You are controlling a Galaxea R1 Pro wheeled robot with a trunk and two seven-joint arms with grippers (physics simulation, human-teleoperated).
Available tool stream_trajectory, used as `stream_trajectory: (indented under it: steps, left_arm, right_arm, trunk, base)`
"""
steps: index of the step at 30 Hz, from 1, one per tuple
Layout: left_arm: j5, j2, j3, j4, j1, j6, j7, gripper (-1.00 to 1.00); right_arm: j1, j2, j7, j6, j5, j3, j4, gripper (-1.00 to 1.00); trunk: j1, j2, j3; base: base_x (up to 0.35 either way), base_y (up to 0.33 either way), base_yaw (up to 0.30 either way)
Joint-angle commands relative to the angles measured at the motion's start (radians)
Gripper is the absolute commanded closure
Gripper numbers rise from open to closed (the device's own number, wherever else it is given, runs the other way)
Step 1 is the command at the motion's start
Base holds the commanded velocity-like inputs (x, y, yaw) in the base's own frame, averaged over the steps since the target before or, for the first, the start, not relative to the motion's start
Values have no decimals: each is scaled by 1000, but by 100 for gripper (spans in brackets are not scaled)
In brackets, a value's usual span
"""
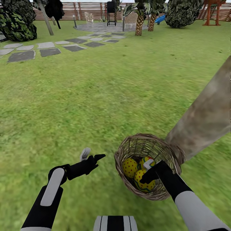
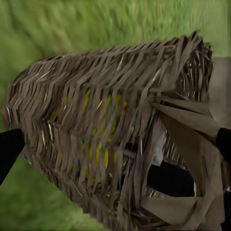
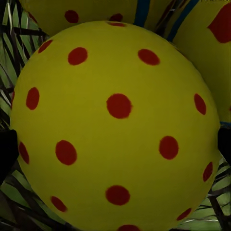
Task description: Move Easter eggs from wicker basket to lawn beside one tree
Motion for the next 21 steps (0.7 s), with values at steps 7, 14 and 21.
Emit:
stream_trajectory:
  steps: [7, 14, 21]
  left_arm:
    - [9, -9, 1, -1, 0, 6, 10, -100]
    - [7, -23, -21, 0, 0, 6, 10, -100]
    - [7, -24, -26, 1, 0, 6, 10, -100]
  right_arm:
    - [0, 14, 5, 0, 12, 4, 7, 100]
    - [0, 15, 7, 0, 18, 4, 6, 100]
    - [0, 13, 11, 7, 30, 6, 4, 100]
  trunk:
    - [-3, 1, 26]
    - [-6, 3, 54]
    - [-10, 5, 81]
  base:
    - [0, 0, 0]
    - [0, 0, 0]
    - [0, 0, 0]
